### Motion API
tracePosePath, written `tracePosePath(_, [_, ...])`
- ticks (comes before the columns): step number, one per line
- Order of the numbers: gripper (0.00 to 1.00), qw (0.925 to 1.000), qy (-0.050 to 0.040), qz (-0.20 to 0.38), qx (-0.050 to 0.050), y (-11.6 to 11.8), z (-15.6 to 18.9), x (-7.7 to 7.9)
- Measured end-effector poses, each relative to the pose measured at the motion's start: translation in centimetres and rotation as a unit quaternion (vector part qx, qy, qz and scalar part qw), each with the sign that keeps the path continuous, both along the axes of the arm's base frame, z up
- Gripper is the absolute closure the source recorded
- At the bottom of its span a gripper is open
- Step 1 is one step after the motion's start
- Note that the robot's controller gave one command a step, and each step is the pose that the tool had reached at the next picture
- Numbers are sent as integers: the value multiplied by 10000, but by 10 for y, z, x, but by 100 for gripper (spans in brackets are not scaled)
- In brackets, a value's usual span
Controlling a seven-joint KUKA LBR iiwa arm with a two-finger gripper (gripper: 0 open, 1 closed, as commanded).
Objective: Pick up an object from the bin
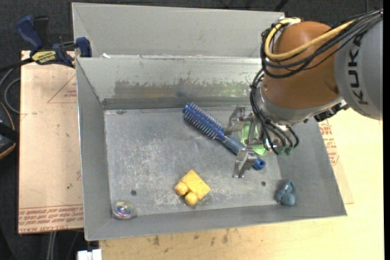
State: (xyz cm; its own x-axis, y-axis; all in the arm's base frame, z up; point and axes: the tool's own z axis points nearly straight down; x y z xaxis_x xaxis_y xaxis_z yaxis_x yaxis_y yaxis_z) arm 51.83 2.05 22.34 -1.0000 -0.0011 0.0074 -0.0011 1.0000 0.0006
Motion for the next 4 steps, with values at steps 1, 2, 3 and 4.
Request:
tracePosePath(1, [0, 9977, -66, -668, 9, 24, -146, -11])
tracePosePath(2, [0, 9998, -92, -175, 7, 84, -146, -23])
tracePosePath(3, [100, 9998, -75, -192, 14, 84, -145, -23])
tracePosePath(4, [100, 9999, -78, -124, 2, 49, -27, -37])
